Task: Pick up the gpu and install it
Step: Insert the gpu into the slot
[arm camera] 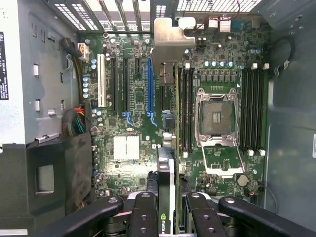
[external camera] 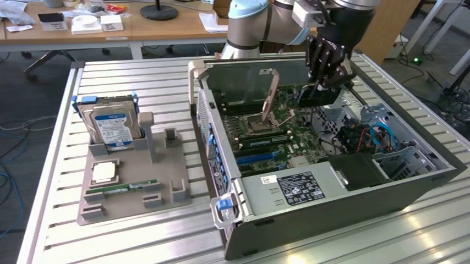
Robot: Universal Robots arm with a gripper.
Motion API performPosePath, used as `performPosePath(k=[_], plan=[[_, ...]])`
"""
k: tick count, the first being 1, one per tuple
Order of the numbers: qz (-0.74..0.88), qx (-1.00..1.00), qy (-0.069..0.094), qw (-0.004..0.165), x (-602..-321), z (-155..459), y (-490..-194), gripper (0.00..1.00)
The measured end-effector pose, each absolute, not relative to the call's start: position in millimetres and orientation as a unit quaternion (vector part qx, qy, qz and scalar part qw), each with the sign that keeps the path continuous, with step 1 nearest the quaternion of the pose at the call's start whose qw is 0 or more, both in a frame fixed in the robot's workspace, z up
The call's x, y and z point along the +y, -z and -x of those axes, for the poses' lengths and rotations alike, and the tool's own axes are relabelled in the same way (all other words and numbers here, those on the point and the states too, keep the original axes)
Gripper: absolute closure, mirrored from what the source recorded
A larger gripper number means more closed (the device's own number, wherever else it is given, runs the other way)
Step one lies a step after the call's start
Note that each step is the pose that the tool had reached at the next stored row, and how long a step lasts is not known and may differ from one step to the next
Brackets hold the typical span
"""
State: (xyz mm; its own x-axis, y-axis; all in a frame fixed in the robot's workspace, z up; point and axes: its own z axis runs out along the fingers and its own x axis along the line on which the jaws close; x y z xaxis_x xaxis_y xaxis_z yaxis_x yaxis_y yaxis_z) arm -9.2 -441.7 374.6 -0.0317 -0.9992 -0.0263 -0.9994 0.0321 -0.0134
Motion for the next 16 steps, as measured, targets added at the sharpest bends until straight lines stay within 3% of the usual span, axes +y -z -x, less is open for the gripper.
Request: performPosePath(k=[16], plan=[[0.696,0.718,-0.004,0.014,-441.7,9.8,-364.7,0.73]])
